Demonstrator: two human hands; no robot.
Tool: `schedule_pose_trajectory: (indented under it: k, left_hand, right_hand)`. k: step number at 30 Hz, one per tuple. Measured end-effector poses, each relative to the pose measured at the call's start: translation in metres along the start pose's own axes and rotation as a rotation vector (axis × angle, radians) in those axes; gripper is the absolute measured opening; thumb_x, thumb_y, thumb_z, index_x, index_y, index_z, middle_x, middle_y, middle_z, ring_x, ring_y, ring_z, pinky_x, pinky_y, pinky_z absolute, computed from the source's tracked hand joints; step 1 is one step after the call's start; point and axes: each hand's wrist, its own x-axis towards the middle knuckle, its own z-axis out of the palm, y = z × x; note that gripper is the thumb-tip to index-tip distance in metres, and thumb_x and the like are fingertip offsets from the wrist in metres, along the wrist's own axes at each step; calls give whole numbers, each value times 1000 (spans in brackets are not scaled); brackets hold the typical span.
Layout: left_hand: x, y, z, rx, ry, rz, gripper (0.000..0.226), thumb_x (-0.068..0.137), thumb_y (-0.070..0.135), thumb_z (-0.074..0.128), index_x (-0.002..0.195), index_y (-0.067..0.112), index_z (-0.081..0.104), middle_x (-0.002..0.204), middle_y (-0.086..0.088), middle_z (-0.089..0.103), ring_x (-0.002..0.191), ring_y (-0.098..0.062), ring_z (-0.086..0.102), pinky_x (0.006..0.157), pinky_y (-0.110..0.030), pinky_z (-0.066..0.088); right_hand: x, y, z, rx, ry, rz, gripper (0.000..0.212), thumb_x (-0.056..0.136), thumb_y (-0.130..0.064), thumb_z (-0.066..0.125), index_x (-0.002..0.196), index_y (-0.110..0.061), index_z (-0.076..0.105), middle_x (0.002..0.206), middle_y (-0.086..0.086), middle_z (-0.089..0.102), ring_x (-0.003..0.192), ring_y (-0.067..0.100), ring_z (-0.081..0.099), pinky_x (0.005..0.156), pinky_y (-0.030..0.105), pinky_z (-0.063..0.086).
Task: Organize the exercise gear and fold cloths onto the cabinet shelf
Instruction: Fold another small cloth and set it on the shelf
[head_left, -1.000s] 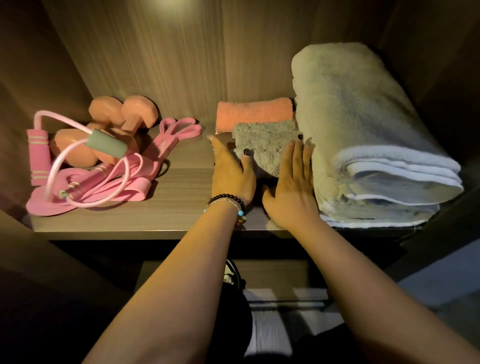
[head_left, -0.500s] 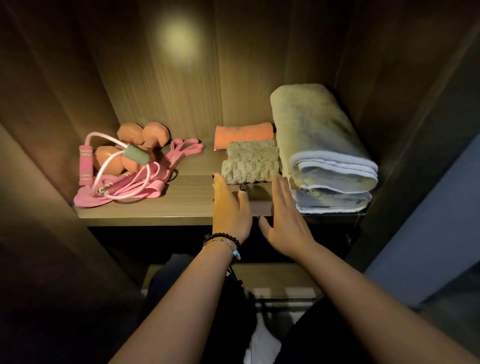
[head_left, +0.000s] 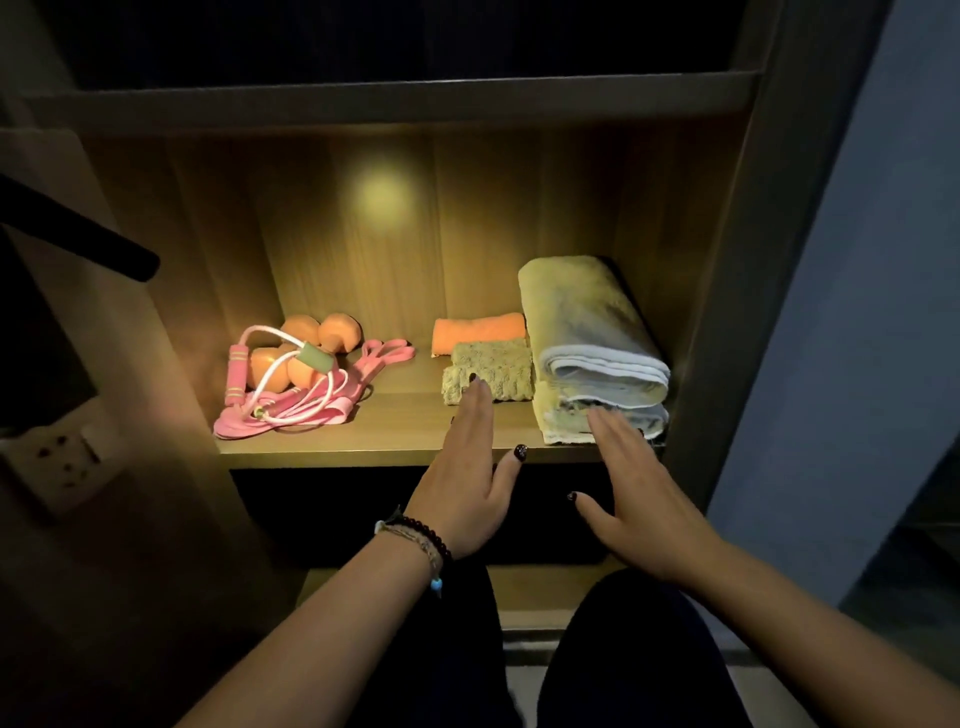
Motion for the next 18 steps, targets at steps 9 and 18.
schedule_pose_trajectory:
  k: [9,18]
  left_hand:
    - [40,45,8,230,-64,383,73,100,37,35,151,7,-7,161,-8,-11,148,-14,-14,121,-29,1]
    - [155,69,82,295,-181,695,71,94,32,44,148,-3,15,156,-22,17,147,-33,15,117,-46,24]
  right_hand:
    - [-36,55,-45,-113,25,183,87,91,-35,58,153,-16,0,161,-3,1,143,6,-10,114,24,1]
    - [-24,141,-56,-24,-96,505,89,97,-39,48,145,-20,-25,156,-8,-20,144,8,-18,119,29,-4]
